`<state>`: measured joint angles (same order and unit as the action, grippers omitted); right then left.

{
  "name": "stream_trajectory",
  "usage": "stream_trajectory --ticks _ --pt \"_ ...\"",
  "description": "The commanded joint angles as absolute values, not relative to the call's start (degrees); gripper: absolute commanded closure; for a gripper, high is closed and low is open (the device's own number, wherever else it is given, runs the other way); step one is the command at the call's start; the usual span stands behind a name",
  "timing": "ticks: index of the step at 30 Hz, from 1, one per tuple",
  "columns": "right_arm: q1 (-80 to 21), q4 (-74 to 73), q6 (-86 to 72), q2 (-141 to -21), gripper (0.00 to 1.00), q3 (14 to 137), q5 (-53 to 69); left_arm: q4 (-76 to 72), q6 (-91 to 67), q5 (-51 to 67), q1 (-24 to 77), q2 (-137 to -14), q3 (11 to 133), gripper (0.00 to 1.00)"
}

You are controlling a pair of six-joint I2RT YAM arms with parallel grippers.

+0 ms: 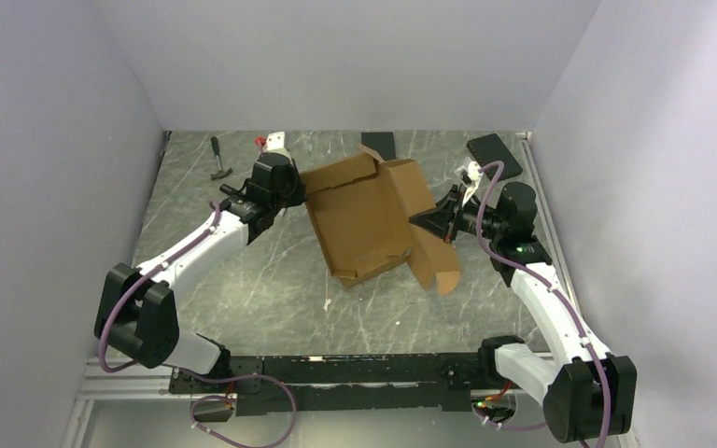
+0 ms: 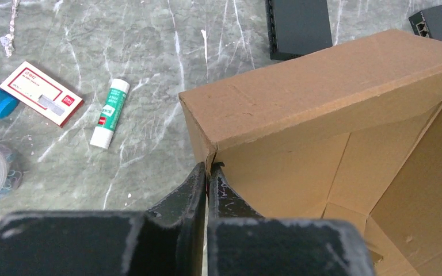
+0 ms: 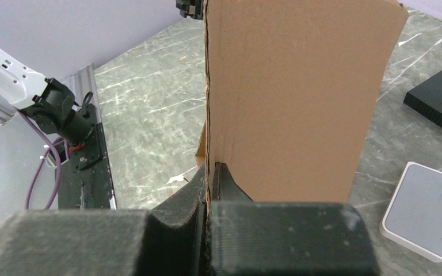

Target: Fold the paper box

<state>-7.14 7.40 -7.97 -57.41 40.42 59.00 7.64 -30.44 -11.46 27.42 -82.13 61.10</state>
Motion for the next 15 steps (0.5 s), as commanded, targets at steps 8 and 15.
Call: stream_trajectory --ticks 8,15 --pt "-8.5 8.94 -7.21 -57.39 1.0 39.51 60.63 4.69 -32.69 -8.61 27.84 -84.39 62.98 0.81" --pt "-9.87 8.9 -6.93 -57.12 1.0 39.56 60.91 5.57 -34.45 -8.17 27.84 -86.43 65.41 0.86"
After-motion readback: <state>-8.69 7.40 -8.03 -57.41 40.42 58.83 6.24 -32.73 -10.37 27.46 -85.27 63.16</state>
